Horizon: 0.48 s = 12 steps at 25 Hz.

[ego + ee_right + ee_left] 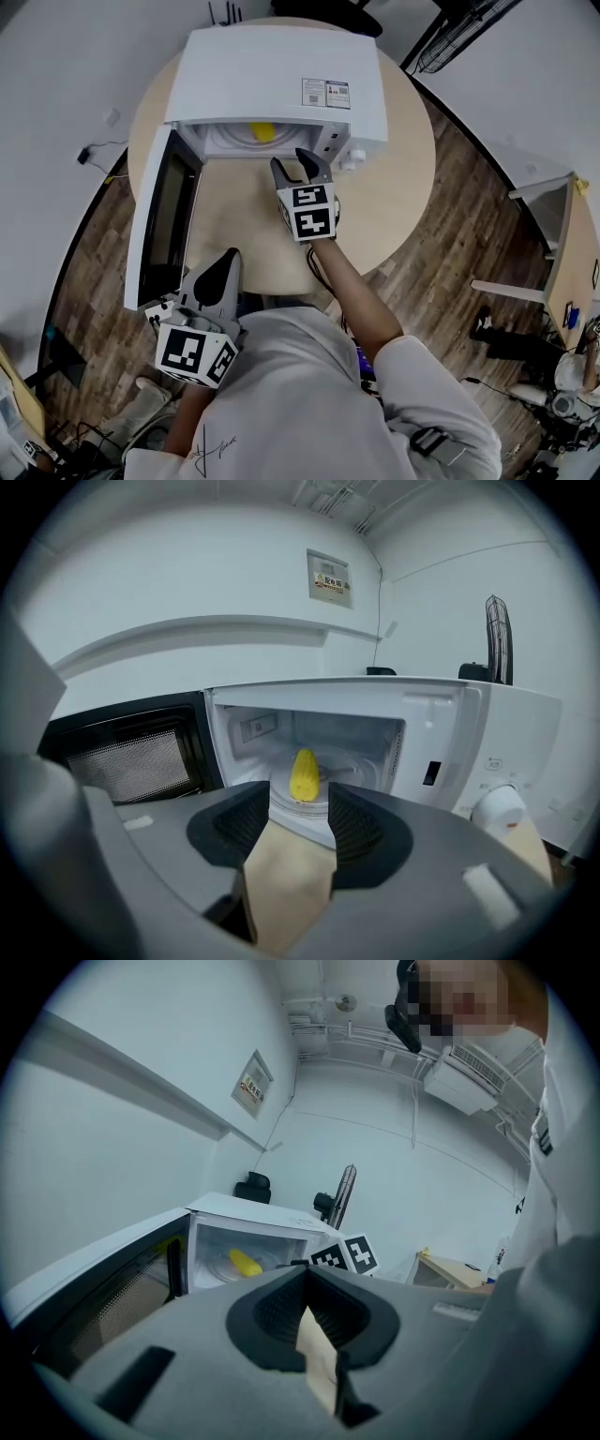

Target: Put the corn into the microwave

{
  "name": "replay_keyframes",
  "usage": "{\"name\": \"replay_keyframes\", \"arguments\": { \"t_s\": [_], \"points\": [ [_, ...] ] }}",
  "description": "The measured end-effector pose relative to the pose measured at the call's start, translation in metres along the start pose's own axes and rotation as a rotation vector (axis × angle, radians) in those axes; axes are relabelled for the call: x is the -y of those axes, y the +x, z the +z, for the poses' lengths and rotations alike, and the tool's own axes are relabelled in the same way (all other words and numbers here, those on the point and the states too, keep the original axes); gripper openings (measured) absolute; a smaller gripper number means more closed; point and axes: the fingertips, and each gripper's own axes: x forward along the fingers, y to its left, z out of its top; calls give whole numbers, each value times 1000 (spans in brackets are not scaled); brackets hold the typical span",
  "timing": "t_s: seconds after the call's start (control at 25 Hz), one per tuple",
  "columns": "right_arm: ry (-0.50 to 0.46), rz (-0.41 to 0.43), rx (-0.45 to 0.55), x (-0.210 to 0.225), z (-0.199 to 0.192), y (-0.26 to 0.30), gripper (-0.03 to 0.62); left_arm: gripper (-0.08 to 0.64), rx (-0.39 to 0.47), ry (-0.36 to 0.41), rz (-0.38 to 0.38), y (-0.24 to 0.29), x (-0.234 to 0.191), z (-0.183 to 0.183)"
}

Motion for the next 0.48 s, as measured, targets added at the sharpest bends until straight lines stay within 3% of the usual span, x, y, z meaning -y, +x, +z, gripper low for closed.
{"name": "replay_keyframes", "arguments": {
  "t_s": [0.48],
  "points": [
    [18,6,17,-3,-3,-42,187,-8,18,0,-23,-4,20,-4]
  ]
}}
